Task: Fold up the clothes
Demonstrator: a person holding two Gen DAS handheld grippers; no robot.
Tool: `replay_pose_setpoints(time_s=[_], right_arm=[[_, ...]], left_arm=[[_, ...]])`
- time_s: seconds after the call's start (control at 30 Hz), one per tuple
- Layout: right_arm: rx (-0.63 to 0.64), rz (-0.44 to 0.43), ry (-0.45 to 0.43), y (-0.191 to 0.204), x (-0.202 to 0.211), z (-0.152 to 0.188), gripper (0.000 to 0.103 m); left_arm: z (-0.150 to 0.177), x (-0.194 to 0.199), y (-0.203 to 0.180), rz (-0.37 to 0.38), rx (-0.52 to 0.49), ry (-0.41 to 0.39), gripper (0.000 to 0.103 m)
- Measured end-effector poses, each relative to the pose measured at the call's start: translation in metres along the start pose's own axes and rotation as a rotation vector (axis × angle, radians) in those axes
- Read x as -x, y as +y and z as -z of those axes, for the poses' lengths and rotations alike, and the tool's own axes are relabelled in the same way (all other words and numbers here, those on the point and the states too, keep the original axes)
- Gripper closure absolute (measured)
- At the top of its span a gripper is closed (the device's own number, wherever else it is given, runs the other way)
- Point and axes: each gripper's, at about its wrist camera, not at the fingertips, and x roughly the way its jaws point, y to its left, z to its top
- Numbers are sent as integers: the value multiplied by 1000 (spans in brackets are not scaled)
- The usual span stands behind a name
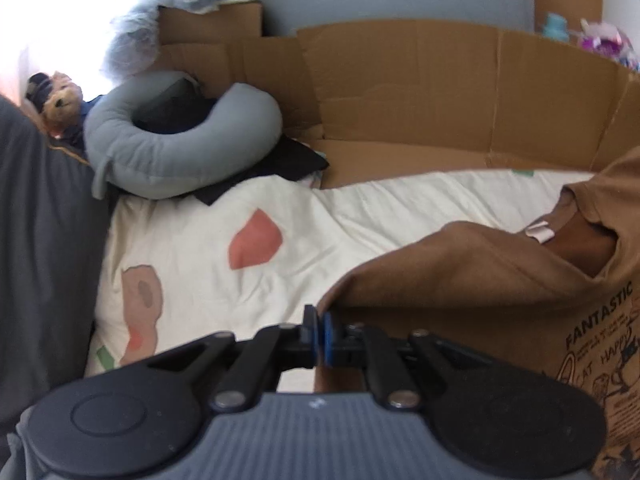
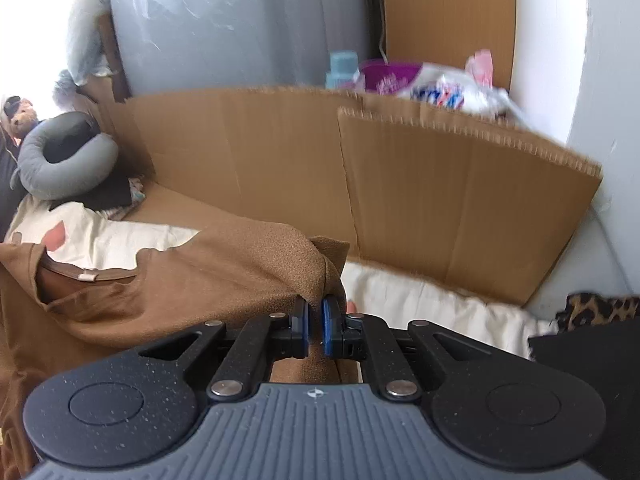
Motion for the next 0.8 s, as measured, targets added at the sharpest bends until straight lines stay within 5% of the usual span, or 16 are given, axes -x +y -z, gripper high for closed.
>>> replay_pose_setpoints(time_s=[0.33, 0.53, 0.8], right_arm=[[-9, 34, 101, -9, -42, 33, 95], [-17, 51, 88, -9, -38, 37, 67], [-25, 17, 54, -7, -20, 38, 66]], left_arm=[[40, -55, -20, 50, 112, 96, 92], [49, -44, -30, 59, 143, 77, 68], [48, -8, -48, 105, 162, 14, 60]])
